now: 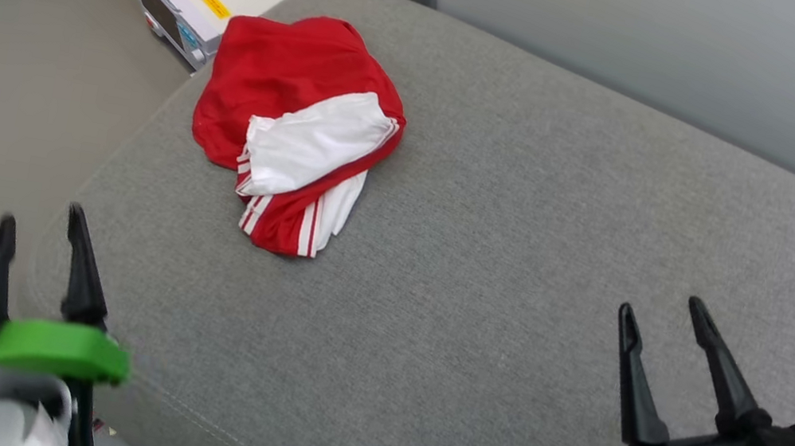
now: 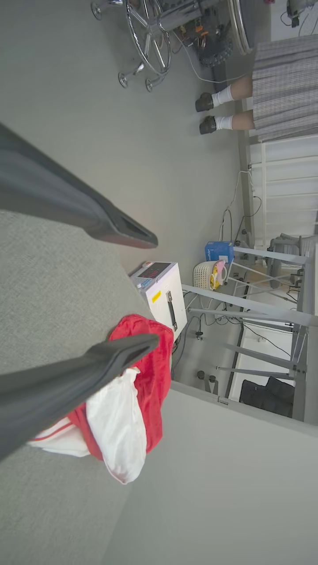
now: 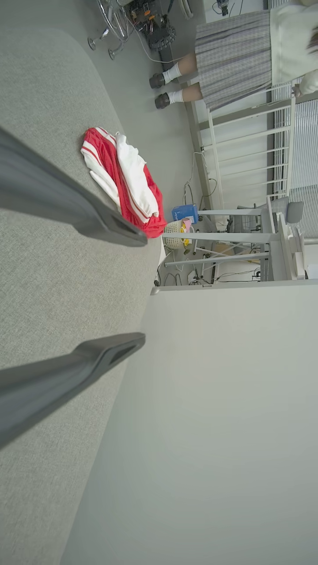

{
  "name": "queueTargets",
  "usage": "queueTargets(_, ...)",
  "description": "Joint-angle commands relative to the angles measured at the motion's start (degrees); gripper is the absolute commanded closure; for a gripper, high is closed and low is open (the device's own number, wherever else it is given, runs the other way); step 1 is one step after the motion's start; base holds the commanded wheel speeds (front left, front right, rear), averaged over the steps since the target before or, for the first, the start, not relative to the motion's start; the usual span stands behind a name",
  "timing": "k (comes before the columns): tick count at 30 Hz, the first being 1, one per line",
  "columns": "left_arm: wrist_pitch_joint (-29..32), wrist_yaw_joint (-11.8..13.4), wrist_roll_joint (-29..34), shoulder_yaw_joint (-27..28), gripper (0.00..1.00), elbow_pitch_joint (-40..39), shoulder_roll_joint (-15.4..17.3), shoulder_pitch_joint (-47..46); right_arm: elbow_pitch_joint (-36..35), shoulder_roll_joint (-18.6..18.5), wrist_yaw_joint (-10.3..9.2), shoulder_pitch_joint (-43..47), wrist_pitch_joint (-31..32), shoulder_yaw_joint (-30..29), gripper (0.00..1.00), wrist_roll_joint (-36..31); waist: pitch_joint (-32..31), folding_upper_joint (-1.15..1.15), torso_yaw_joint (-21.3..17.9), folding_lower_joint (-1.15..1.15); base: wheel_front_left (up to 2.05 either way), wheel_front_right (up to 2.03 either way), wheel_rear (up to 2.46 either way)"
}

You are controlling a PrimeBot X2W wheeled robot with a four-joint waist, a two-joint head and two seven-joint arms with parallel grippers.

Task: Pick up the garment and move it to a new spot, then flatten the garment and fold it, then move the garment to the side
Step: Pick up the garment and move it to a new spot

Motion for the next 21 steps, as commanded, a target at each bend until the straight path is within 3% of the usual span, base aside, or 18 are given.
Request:
queueTargets(1, -0.34, -1.3, 0.51, 0.97, 0.0, 0.17, 0.35, -3.66, -0.75, -0.86, -0.04, -1.72, -0.5, -0.04, 0.0, -0.05, 3.22, 0.0, -2.11, 0.0, 0.0, 0.0, 0.0)
queueTargets(5, -0.34, -4.34, 0.28, 3.54, 0.0, 0.79, 1.88, -11.25, -1.77, -2.65, -0.04, -3.93, -0.5, -0.26, 0.0, -0.35, 7.47, 0.0, -3.69, 0.0, 0.0, 0.0, 0.0)
queueTargets(7, -0.34, -6.9, -0.98, 3.64, 0.0, 3.64, 4.79, -19.2, -2.8, -4.13, -0.04, -6.09, -0.5, -0.87, 0.0, -0.53, 11.5, 0.0, -5.12, 0.0, 0.0, 0.0, 0.0)
queueTargets(13, 2.4, -8.3, -2.96, -1.17, 0.0, 11.72, 10.58, -32.73, -4.7, -5.87, -0.04, -8.66, -0.5, -1.8, 0.0, -0.86, 16.2, 0.0, -6.69, 0.0, 0.0, 0.0, 0.0)
queueTargets(16, 6.13, -8.51, -5.12, -3.86, 0.0, 15.37, 12.93, -38.75, -5.15, -6.48, -0.04, -9.55, -0.5, -1.94, 0.0, -0.98, 17.71, 0.0, -7.58, 0.0, 0.0, 0.0, 0.0)
queueTargets(21, 18.27, -8.59, -12.27, -13.17, 0.0, 20.01, 18.02, -45.61, -5.71, -6.53, -0.04, -10.07, -0.5, -3.39, 0.0, -1.04, 19.49, 0.0, -9.09, 0.0, 0.0, 0.0, 0.0)
